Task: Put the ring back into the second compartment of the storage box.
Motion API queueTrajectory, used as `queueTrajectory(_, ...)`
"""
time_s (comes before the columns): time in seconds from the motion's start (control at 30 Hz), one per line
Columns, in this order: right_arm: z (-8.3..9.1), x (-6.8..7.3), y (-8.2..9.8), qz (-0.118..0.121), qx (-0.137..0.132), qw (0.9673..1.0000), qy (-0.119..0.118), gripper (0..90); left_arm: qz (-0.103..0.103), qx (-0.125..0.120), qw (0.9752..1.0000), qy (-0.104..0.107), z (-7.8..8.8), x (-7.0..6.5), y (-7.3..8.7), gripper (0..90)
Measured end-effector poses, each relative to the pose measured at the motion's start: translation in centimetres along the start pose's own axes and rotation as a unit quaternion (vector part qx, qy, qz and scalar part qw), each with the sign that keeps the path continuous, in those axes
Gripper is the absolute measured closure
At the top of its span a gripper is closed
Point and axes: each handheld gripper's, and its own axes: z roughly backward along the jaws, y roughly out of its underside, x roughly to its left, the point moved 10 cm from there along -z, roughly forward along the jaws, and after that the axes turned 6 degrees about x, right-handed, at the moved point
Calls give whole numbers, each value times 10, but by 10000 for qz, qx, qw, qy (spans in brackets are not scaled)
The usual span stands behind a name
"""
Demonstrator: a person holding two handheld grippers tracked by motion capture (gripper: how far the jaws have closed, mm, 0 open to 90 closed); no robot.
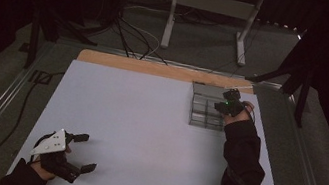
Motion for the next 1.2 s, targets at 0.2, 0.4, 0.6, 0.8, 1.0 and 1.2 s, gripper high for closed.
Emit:
queueTrajectory(0.2, -7, 1, -1, 16, 36, 10000, -2, 719, 8, -10, 10000, 22, 0, -1, 0, 3)
queueTrajectory(0.4, -13, 0, 1, 25, 163, 9999, 37, 711, 11, -11, 10000, 20, 0, 0, 0, 3)
queueTrajectory(0.6, -12, -3, -1, 66, 88, 9998, 139, 613, 9, -9, 10000, 26, 0, -1, 0, 3)
queueTrajectory(0.8, -1, -1, -7, -69, -174, 9998, -84, 366, 9, -9, 10000, 26, 0, -1, 0, 3)
queueTrajectory(1.0, 11, 3, -11, -115, -377, 9988, -304, 234, 13, -11, 10000, 29, 0, -1, 0, 3)
queueTrajectory(1.2, 21, 9, -6, 72, -425, 9983, -386, 140, 12, -9, 10000, 36, 0, -1, 0, 3)
